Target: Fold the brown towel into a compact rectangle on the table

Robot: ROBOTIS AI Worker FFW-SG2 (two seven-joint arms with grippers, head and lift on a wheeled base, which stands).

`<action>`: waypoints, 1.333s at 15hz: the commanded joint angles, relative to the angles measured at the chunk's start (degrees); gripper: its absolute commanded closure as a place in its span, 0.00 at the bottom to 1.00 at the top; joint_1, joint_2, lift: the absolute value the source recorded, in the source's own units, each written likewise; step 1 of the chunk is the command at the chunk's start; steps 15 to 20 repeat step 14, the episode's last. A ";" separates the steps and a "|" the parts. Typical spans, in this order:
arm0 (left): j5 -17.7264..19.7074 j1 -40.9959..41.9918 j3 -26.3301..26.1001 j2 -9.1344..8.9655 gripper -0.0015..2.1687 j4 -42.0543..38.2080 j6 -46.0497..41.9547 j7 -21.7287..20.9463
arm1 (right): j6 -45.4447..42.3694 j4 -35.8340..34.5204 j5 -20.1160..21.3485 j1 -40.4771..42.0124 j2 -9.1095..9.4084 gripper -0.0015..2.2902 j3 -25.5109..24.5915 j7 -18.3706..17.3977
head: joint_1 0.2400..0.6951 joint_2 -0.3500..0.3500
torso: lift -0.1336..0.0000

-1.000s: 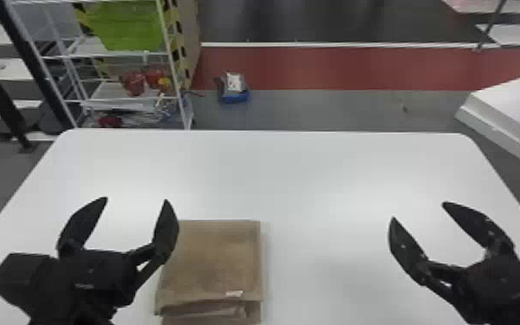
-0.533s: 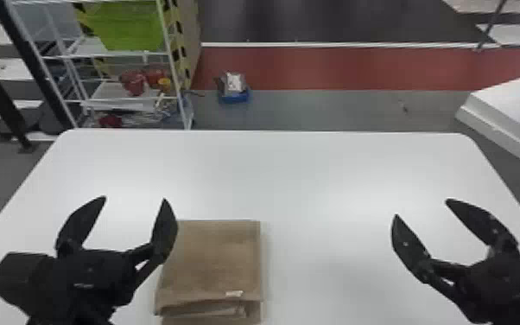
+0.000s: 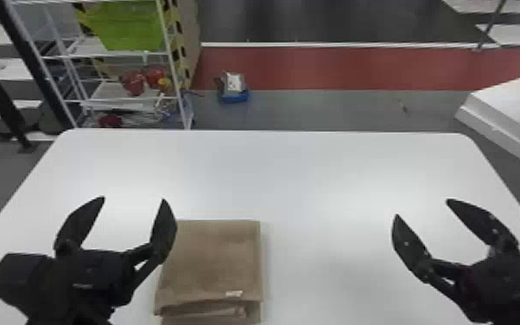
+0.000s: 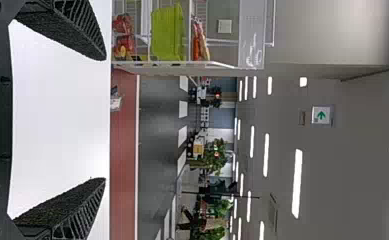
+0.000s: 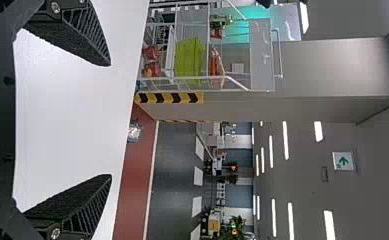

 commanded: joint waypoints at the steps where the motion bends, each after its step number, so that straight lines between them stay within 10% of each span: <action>1: -0.01 -0.01 -0.09 0.00 0.01 0.00 0.00 0.00 | 0.07 0.00 0.00 -0.05 0.05 0.04 -0.06 0.00 | 1.00 0.53 | 0.08; 20: -0.45 -0.54 -0.53 0.00 0.01 0.18 0.00 0.00 | 0.60 0.09 0.53 -0.67 0.05 0.04 -0.32 -0.09 | 1.00 0.52 | 0.08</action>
